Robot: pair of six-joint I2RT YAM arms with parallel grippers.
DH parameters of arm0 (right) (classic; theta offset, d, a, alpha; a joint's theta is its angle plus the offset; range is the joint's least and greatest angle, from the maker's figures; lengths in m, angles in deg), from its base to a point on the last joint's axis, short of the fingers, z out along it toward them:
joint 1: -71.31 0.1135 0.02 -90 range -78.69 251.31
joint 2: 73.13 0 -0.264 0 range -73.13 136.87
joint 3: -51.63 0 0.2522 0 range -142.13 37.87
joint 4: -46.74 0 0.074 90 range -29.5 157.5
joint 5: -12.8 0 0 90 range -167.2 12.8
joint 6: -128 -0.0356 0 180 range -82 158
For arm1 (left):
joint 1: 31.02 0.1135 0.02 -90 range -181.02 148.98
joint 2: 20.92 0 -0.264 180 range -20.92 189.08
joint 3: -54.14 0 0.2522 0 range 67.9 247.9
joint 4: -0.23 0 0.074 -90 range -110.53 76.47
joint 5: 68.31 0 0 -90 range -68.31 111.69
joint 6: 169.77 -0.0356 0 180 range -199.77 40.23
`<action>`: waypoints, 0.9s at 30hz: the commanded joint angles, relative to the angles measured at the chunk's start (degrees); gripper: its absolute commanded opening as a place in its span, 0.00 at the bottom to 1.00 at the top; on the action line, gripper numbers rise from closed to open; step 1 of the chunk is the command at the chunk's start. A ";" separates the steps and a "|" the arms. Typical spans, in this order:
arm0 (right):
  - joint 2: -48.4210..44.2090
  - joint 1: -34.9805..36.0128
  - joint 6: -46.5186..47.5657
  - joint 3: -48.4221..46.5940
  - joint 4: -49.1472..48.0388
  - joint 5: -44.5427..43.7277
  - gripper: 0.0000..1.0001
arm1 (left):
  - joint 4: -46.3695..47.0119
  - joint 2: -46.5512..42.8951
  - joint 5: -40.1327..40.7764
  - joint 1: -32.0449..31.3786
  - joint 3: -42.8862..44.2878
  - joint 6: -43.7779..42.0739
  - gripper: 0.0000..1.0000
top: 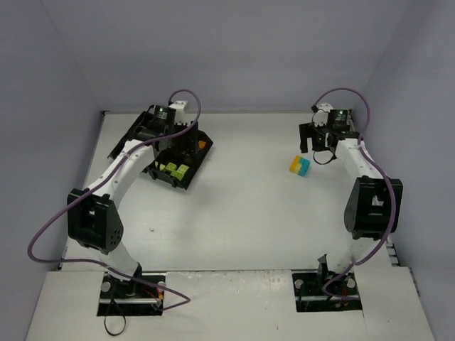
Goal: Sort the legos into containers by color
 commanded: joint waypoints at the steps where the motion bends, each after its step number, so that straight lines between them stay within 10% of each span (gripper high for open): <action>1: 1.43 -4.19 15.91 -2.23 -0.01 16.91 0.87 | 2.61 -5.63 -1.49 -0.18 -0.08 0.47 0.77; 27: 13.21 -0.86 39.13 -5.49 8.95 18.64 0.92 | 1.99 -10.56 -2.37 -1.23 -8.43 0.91 0.77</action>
